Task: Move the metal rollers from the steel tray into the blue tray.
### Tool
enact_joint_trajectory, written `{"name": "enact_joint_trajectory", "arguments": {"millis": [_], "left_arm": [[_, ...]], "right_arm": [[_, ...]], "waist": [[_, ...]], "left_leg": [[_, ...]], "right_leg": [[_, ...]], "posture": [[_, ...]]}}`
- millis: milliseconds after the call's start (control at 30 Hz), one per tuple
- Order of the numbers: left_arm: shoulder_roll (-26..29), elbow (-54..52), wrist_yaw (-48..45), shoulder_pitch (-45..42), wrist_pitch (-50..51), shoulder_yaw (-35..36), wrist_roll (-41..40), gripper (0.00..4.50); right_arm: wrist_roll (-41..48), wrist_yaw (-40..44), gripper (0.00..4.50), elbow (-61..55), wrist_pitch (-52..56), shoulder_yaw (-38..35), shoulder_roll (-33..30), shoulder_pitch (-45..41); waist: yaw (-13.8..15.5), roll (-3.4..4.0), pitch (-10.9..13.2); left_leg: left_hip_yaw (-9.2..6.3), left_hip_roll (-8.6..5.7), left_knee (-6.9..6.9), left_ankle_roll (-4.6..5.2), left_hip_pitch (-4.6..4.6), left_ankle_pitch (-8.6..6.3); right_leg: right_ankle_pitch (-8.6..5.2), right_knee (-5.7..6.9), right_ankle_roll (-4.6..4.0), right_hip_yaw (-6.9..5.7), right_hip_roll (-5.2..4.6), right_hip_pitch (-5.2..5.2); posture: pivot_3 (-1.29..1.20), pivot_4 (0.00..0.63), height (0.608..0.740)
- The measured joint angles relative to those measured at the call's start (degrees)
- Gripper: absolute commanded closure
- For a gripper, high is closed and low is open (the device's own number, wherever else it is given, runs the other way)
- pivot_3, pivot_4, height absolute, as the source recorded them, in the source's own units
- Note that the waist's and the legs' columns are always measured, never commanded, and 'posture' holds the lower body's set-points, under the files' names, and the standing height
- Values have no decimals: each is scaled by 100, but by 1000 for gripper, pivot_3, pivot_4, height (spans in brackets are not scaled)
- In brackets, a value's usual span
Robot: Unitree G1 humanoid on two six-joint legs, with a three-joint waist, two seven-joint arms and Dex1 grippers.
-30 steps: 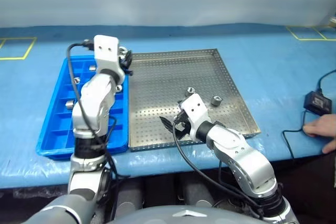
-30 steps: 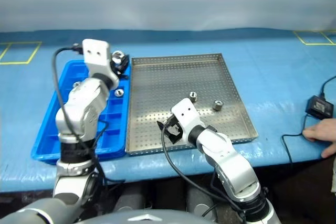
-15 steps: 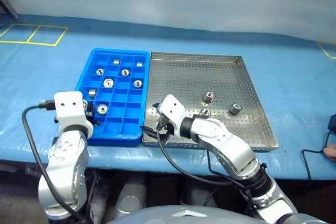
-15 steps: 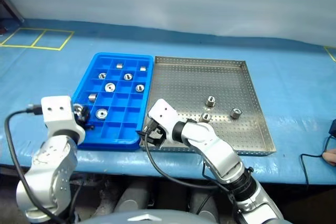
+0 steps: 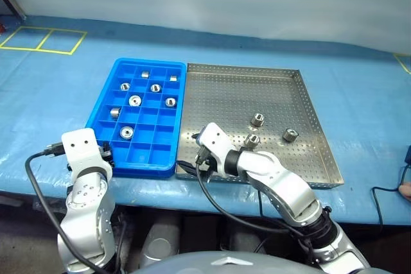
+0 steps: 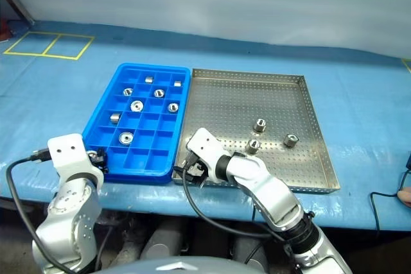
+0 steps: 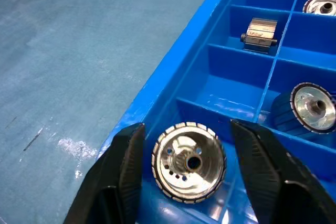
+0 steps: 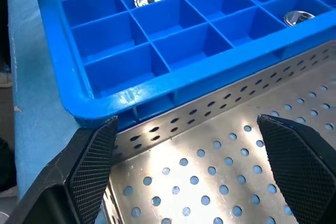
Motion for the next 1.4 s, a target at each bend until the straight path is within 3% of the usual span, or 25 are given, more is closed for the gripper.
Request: {"name": "enact_joint_trajectory", "arguments": {"millis": [67, 267, 367, 533, 700, 800, 1000, 1100, 1300, 1333, 1400], "left_arm": [[29, 49, -122, -106, -151, -75, -68, 22], [395, 152, -1364, -228, -778, -1040, -874, 22], [913, 186, -2168, -112, -1008, -1666, -1333, 22], [1446, 219, -3149, 23, -1949, -2221, -1774, 22], [2130, 219, -4042, 71, -2245, -2561, -2247, 22], [2375, 232, -4195, 62, -2260, -2688, -2264, 22], [2340, 317, -4045, 97, -2458, -2697, -2279, 22], [2355, 370, -3975, 120, -2481, -2704, -2274, 0], [2254, 375, -3639, 139, -2582, -2716, -2133, 0], [2242, 376, -3593, 138, -2602, -2716, -2118, 0], [2230, 393, -3450, 138, -2634, -2717, -2015, 0]], "right_arm": [[2, -129, 0, -128, 94, -131, 22, 113], [-111, -925, 0, -359, 439, -1007, 276, 291], [-389, -1556, 0, -223, 489, -1535, 561, 165], [-843, -2587, 0, 669, 583, -2208, 1143, -478], [-951, -3019, 0, 1781, 600, -2598, 1416, -1110], [-938, -3036, 0, 2286, 564, -2688, 1488, -1396], [-913, -3031, 0, 3052, 432, -2748, 1646, -1621], [-896, -3031, 667, 3225, 444, -2772, 1684, -1619], [-854, -3018, 2608, 3233, 549, -2812, 1814, -1613], [-844, -3017, 2820, 3233, 550, -2815, 1818, -1613], [-833, -3018, 2815, 3233, 541, -2861, 1822, -1613]], "waist": [[-30, 0, 0], [-128, 2, 1], [-279, 11, 5], [-535, 31, 10], [-670, 58, 20], [-698, 60, 21], [-691, 60, 21], [-692, 62, 22], [-686, 63, 22], [-685, 63, 22], [-676, 63, 22]], "left_leg": [[-4, 0, 0, -1, -5, 0], [-9, -14, 1, -1, -18, 0], [-10, -13, 0, -1, -21, 0], [-8, -3, -3, -5, -17, 3], [-3, -5, -6, -4, -14, 4], [-2, -4, -6, -3, -12, 4], [-1, -2, -7, -3, -4, 4], [3, -2, -7, -3, -4, 4], [3, 1, -8, -3, -3, 4], [3, 1, -8, -3, -3, 4], [3, 0, -8, -3, -2, 4]], "right_leg": [[-1, -1, -1, -5, 0, -1], [-1, -6, -2, -16, -23, -4], [-2, -4, -5, -17, -20, -9], [-4, 2, -15, -15, -4, -10], [-6, 4, -13, -8, 26, -9], [-3, 3, -8, 10, 40, -8], [-2, 3, -5, 21, 48, -2], [-1, 3, -4, 25, 49, -4], [-1, 4, -3, 27, 52, -4], [-1, 5, -3, 27, 52, -4], [-1, 5, -3, 27, 52, -3]], "posture": [[227, 150, 740], [144, 150, 740], [115, 150, 740], [65, 150, 740], [54, 150, 740], [58, 150, 740], [83, 150, 740], [94, 150, 740], [109, 150, 740], [115, 150, 740], [129, 150, 740]]}}
